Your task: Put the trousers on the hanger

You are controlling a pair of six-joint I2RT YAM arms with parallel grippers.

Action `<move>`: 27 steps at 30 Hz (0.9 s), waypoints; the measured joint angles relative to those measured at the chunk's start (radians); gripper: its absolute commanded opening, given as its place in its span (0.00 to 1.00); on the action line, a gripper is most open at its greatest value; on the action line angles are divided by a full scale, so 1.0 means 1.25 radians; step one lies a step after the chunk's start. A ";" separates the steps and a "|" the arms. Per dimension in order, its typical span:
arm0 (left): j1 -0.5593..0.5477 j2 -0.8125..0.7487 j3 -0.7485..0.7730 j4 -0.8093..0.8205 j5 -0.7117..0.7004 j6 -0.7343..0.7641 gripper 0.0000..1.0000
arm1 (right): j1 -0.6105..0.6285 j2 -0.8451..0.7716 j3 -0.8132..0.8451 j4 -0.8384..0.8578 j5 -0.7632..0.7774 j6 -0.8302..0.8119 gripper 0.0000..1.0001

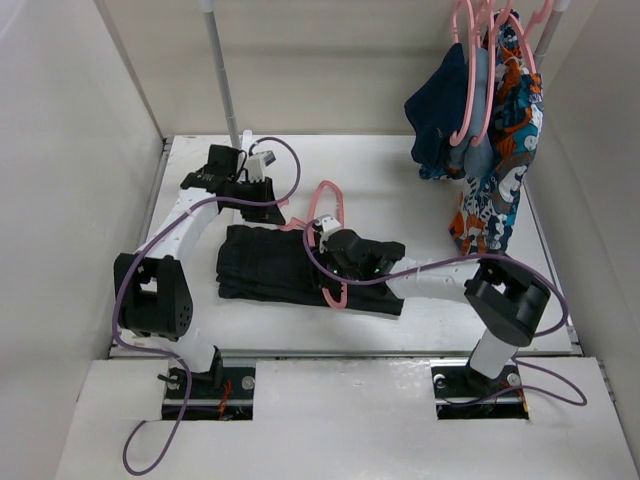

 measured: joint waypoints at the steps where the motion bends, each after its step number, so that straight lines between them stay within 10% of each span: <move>1: -0.001 0.002 0.000 -0.003 0.010 -0.003 0.00 | 0.000 0.002 -0.002 0.000 -0.003 -0.007 0.00; 7: -0.006 0.001 0.005 -0.009 0.026 -0.013 0.00 | 0.000 0.005 -0.014 0.006 -0.022 -0.032 0.01; 8: -0.006 0.000 0.005 -0.012 0.027 -0.013 0.00 | 0.000 0.005 -0.017 0.008 -0.030 -0.039 0.38; 12: -0.005 -0.008 0.004 -0.018 0.002 -0.010 0.00 | 0.000 -0.002 -0.015 -0.009 -0.089 -0.078 1.00; 27: -0.006 -0.239 -0.188 0.018 -0.049 -0.036 0.00 | -0.076 -0.368 0.037 -0.419 0.072 -0.040 1.00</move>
